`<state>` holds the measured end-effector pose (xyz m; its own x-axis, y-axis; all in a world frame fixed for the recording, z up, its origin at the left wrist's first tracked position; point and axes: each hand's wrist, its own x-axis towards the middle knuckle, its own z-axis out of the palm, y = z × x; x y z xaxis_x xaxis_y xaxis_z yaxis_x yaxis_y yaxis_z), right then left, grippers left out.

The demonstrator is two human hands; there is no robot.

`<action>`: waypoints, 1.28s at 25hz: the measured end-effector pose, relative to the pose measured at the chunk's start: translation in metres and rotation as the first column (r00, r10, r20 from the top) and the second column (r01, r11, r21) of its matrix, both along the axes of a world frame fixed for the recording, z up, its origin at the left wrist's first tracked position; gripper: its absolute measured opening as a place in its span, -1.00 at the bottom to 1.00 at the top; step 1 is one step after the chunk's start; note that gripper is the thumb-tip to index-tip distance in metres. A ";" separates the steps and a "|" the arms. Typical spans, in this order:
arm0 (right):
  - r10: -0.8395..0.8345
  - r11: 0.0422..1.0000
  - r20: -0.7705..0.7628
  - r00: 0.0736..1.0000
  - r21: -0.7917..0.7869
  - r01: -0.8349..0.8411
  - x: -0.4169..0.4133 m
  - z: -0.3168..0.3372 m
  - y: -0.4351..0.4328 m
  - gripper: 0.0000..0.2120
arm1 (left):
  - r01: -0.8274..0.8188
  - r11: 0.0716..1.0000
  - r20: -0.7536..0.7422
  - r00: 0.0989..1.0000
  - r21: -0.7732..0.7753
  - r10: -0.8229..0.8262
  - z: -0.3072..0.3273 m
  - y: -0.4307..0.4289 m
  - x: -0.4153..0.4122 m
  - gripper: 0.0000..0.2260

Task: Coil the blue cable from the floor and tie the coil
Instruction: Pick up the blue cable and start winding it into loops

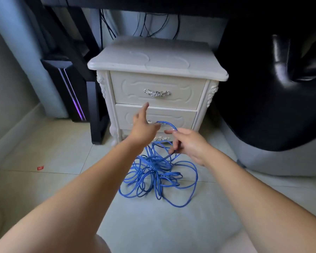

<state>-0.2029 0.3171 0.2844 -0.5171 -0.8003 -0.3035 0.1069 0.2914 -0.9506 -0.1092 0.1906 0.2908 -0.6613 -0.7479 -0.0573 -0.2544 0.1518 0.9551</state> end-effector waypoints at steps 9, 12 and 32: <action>-0.165 0.986 -0.328 0.930 -0.024 0.167 -0.004 0.029 0.037 -0.79 | 0.422 0.826 0.214 0.906 -0.373 -0.366 0.017 0.037 0.002 -0.83; -0.086 0.994 -0.059 0.994 -0.079 0.081 -0.002 0.030 0.048 -0.88 | 0.305 0.952 -0.052 0.951 -0.013 -0.305 0.018 0.037 -0.001 -0.78; -0.150 0.985 -0.035 0.988 -0.096 0.146 -0.020 0.032 0.045 -0.78 | 0.110 0.974 -0.185 0.980 0.197 -0.073 0.015 0.030 -0.025 -0.71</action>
<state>-0.2226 0.3623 0.3164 -0.6426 -0.7377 -0.2070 0.1013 0.1860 -0.9773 -0.1344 0.2206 0.3054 -0.7398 -0.6680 -0.0805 -0.0747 -0.0374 0.9965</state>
